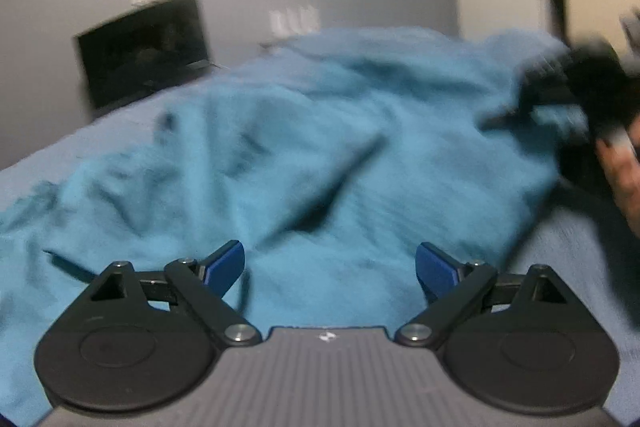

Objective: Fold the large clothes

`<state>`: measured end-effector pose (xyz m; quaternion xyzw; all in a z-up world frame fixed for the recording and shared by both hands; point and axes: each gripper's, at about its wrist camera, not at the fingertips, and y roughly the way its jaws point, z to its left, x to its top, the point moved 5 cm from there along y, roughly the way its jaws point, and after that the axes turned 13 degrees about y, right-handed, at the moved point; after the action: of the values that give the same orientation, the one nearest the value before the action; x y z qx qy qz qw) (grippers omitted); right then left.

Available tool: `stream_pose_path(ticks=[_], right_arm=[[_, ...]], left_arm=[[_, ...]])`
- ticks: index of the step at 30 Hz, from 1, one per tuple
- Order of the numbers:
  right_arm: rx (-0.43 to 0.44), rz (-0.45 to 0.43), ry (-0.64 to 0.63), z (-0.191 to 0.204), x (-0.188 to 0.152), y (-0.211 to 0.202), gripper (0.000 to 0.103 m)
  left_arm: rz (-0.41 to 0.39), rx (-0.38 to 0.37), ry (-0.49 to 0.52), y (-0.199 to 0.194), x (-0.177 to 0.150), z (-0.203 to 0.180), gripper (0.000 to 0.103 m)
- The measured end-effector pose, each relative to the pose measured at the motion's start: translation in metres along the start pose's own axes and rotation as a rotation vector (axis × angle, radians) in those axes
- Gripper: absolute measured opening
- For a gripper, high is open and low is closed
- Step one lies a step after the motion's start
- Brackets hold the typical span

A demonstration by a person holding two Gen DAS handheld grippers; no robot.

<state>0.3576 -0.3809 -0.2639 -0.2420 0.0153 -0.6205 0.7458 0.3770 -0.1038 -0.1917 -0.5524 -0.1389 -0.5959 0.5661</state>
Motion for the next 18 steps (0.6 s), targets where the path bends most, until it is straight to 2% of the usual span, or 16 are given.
stream_pose_path(ticks=[4, 6, 8, 10, 12, 18], right_arm=[[-0.006, -0.001, -0.016, 0.0, -0.002, 0.0, 0.031], [-0.01, -0.006, -0.029, 0.003, -0.003, 0.001, 0.029], [-0.012, -0.012, -0.053, 0.006, -0.004, 0.002, 0.022], [-0.005, -0.021, -0.093, 0.01, -0.006, 0.001, 0.019], [0.008, -0.035, -0.172, 0.021, -0.01, -0.002, 0.017], [0.083, -0.107, -0.514, 0.089, -0.049, -0.029, 0.014]], left_arm=[[0.008, 0.122, -0.117, 0.0, -0.001, 0.037, 0.094], [0.06, 0.183, -0.185, 0.004, -0.01, 0.056, 0.094], [0.137, 0.226, -0.238, 0.014, -0.024, 0.066, 0.094], [0.189, 0.202, -0.244, 0.027, -0.039, 0.064, 0.094], [0.185, 0.206, -0.24, 0.031, -0.045, 0.061, 0.095], [0.212, 0.147, -0.28, 0.016, -0.04, 0.075, 0.094]])
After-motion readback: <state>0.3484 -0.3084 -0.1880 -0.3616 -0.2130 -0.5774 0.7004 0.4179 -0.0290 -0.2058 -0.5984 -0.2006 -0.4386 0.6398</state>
